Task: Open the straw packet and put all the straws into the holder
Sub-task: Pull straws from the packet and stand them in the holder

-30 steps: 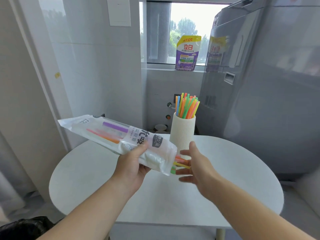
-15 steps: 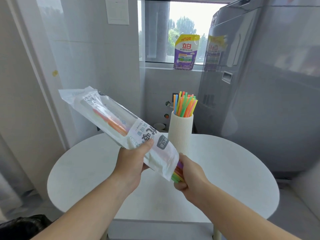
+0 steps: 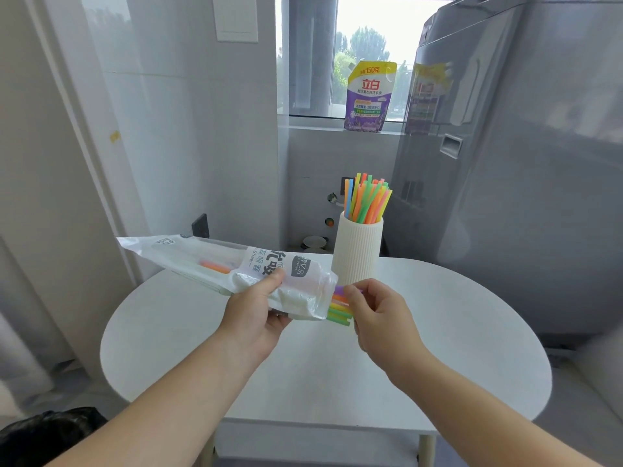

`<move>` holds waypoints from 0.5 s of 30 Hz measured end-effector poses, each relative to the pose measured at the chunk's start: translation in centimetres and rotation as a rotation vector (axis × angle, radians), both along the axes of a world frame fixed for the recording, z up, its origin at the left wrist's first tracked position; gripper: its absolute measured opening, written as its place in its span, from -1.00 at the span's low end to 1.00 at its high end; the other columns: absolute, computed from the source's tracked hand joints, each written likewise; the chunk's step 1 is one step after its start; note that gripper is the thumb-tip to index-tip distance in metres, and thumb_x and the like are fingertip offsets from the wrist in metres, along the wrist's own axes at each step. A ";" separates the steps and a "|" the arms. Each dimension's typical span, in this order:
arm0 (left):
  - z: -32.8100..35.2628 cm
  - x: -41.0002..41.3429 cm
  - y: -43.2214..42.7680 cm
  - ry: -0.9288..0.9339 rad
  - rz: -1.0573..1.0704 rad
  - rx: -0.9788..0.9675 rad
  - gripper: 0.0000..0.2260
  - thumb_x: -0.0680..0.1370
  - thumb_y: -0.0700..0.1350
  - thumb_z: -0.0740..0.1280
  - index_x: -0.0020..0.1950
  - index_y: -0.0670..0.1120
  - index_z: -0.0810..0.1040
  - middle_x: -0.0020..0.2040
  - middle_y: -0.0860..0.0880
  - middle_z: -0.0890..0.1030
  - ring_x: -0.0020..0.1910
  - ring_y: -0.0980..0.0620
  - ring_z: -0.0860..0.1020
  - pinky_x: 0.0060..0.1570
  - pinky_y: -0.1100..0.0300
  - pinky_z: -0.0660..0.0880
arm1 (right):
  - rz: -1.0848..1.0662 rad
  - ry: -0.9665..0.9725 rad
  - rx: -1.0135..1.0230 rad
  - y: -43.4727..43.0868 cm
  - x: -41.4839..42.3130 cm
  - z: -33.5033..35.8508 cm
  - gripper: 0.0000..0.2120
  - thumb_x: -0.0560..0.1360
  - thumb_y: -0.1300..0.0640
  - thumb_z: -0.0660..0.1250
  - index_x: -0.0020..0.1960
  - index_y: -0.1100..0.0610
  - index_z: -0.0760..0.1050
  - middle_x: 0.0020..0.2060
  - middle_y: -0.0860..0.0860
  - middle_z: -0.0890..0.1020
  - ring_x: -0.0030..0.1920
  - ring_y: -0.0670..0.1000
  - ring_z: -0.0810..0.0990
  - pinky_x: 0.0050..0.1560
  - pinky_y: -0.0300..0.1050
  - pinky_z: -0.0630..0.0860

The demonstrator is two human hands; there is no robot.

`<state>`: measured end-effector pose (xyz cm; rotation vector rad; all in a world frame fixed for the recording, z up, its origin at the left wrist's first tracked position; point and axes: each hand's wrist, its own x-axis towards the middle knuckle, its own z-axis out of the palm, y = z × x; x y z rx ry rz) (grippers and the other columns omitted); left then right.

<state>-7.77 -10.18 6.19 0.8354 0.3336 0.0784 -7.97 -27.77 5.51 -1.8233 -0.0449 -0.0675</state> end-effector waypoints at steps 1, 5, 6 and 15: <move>0.0 0.0 0.0 0.003 -0.002 -0.011 -0.71 0.59 -0.26 0.40 0.30 -0.13 0.59 0.11 -0.10 0.74 -0.11 -0.01 0.74 -0.33 0.14 0.65 | -0.009 -0.017 0.016 -0.1 0.1 0.1 -0.81 0.64 0.05 0.27 -0.09 0.09 0.57 -0.44 -0.09 0.51 -0.44 -0.04 0.38 -0.38 -0.13 0.35; -0.1 0.0 0.4 0.013 0.010 -0.043 -0.72 0.60 -0.28 0.38 0.31 -0.13 0.58 0.16 -0.11 0.72 -0.13 0.00 0.75 -0.31 0.14 0.67 | 0.001 0.083 0.225 -1.0 0.3 1.1 -0.79 0.66 0.09 0.25 -0.01 0.23 0.51 -0.52 -0.06 0.37 -0.53 -0.06 0.25 -0.48 -0.16 0.27; -0.2 0.0 0.5 0.015 0.008 -0.044 -0.72 0.60 -0.28 0.38 0.30 -0.14 0.58 0.17 -0.12 0.72 -0.11 -0.01 0.74 -0.30 0.14 0.67 | 0.016 0.106 0.249 -1.3 0.3 1.3 -0.78 0.66 0.10 0.25 0.01 0.27 0.50 -0.51 -0.04 0.35 -0.53 -0.06 0.23 -0.49 -0.18 0.26; -0.1 -0.1 0.1 0.008 -0.020 -0.029 -0.71 0.60 -0.27 0.37 0.32 -0.15 0.58 0.09 -0.10 0.74 -0.15 0.00 0.75 -0.33 0.15 0.65 | 0.155 0.190 0.253 -1.9 0.1 1.7 -0.76 0.65 0.09 0.28 0.04 0.28 0.57 -0.42 0.08 0.42 -0.51 -0.04 0.24 -0.51 -0.22 0.22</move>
